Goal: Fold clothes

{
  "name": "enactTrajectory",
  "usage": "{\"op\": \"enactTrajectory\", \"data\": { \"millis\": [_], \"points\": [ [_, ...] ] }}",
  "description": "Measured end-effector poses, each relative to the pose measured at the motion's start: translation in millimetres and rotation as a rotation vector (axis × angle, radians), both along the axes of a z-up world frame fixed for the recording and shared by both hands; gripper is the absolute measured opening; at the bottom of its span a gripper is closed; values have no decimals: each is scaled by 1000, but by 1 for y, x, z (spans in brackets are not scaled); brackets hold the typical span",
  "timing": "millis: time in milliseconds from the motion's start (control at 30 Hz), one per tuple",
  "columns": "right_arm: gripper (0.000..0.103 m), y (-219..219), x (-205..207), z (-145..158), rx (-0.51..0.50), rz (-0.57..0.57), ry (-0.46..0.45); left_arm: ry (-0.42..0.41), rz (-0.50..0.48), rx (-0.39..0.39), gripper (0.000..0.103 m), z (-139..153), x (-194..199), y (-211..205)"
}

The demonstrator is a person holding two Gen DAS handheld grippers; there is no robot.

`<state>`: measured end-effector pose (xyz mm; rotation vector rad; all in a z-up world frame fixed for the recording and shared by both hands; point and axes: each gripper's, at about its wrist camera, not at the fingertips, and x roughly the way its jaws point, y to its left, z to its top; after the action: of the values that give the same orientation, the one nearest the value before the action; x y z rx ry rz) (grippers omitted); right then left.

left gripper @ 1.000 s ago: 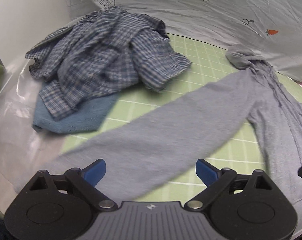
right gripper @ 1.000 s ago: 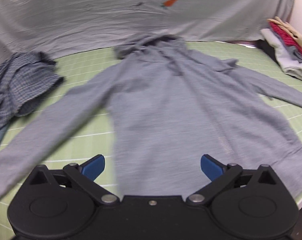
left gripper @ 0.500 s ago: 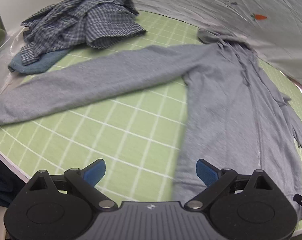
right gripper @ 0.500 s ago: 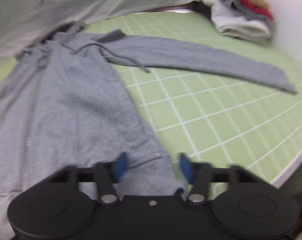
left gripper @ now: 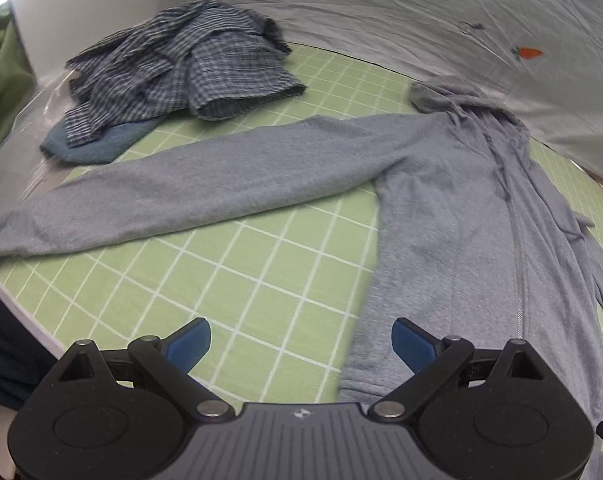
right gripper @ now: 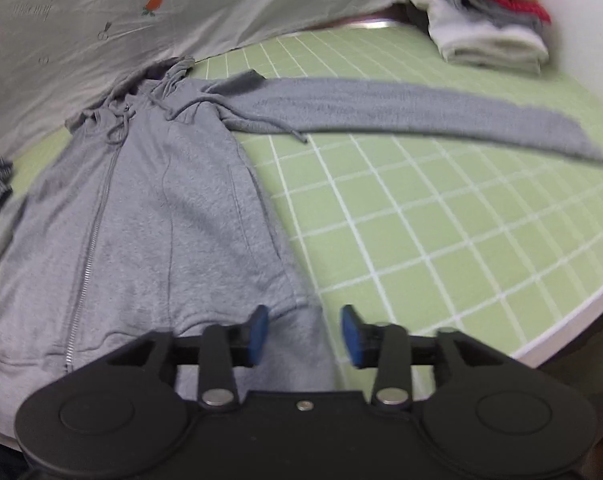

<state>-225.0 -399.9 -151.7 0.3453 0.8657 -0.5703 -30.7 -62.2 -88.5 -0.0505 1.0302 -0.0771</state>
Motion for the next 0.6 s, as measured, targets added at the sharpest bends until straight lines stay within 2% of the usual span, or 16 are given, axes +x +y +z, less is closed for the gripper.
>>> {"op": "enactTrajectory", "data": {
  "millis": [33,67,133,467,600],
  "points": [
    [71,3,4,3,-33,13,3,-1,15,-2,97,1,2,7],
    [87,6,8,6,-64,26,4,-3,30,2,97,1,3,13],
    [101,12,16,10,-92,54,-3,-7,64,10,97,2,5,27],
    [103,66,74,9,-140,175,50,2,233,14,98,-4,35,117],
    [103,87,98,9,-149,172,72,21,257,28,98,-12,60,152]
  ]
}}
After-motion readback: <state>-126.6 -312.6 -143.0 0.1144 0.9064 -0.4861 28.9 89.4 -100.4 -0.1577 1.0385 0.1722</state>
